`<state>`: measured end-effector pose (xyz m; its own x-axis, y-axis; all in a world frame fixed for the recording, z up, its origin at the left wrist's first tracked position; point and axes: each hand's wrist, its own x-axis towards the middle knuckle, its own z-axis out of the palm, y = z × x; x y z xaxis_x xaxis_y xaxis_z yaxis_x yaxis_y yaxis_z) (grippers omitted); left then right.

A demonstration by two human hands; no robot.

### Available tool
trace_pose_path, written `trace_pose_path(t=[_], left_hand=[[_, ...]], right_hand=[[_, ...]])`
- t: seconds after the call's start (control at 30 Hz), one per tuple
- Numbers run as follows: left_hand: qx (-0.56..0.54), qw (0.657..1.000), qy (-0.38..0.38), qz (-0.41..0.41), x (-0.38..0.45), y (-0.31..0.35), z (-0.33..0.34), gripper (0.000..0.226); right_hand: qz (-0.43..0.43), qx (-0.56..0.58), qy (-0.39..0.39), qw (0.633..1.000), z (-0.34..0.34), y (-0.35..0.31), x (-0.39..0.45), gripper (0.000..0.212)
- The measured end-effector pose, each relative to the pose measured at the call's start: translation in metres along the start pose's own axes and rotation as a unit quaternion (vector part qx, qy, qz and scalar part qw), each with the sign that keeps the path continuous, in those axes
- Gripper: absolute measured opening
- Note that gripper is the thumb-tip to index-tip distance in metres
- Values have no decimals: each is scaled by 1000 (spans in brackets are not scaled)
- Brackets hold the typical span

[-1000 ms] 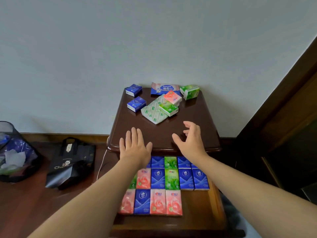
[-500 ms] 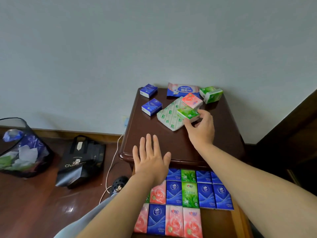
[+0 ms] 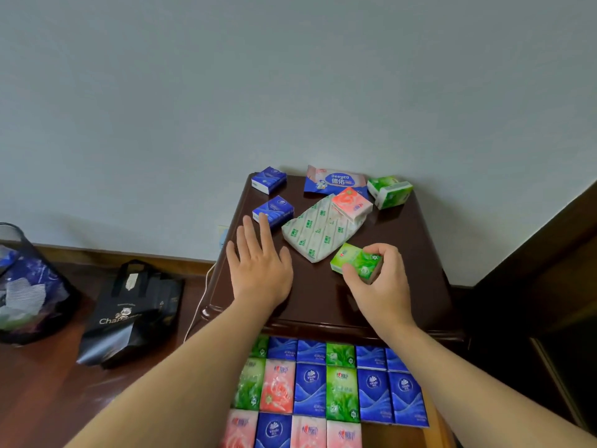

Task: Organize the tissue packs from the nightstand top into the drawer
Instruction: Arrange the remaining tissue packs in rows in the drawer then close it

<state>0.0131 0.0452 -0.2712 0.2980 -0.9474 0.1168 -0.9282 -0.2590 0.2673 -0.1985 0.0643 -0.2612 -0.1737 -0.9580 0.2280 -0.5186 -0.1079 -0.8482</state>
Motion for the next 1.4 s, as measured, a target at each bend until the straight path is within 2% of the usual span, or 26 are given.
trace_pose_path(t=[0.3, 0.43, 0.63, 0.7, 0.83, 0.9, 0.97, 1.03, 1.1, 1.17, 1.4], left_hand=[[-20, 999, 33, -2, 47, 8, 8, 59], [-35, 995, 97, 3, 36, 4, 4, 43], [-34, 990, 137, 29, -23, -7, -10, 28], [-13, 989, 139, 37, -54, -12, -16, 31], [50, 996, 59, 38, -109, -10, -33, 58], [10, 1000, -4, 3, -135, -6, -41, 77], [-86, 994, -60, -21, -163, -4, -40, 89], [-220, 966, -129, -49, -192, -2, -34, 92], [-335, 926, -165, -61, -222, -1, -24, 91], [-384, 908, -162, -47, -249, -2, -13, 90], [-407, 908, -97, 4, -275, -6, -7, 69]], right_hand=[[-60, -36, 16, 997, 11, 7, 1, 42], [-64, -42, 18, 997, 11, 5, 1, 43], [-24, -39, -2, 999, 8, -4, -2, 45], [-9, -37, -15, 999, 5, -9, -3, 44], [41, -11, -61, 997, -9, -15, -14, 38], [77, 24, -65, 995, -19, -19, -28, 34], [102, 61, -51, 992, -32, -21, -52, 34], [115, 79, -46, 989, -48, -20, -84, 35], [142, 107, -51, 983, -65, -12, -120, 36], [152, 101, -51, 982, -79, 4, -156, 42], [206, -84, -96, 970, -94, 41, -219, 39]])
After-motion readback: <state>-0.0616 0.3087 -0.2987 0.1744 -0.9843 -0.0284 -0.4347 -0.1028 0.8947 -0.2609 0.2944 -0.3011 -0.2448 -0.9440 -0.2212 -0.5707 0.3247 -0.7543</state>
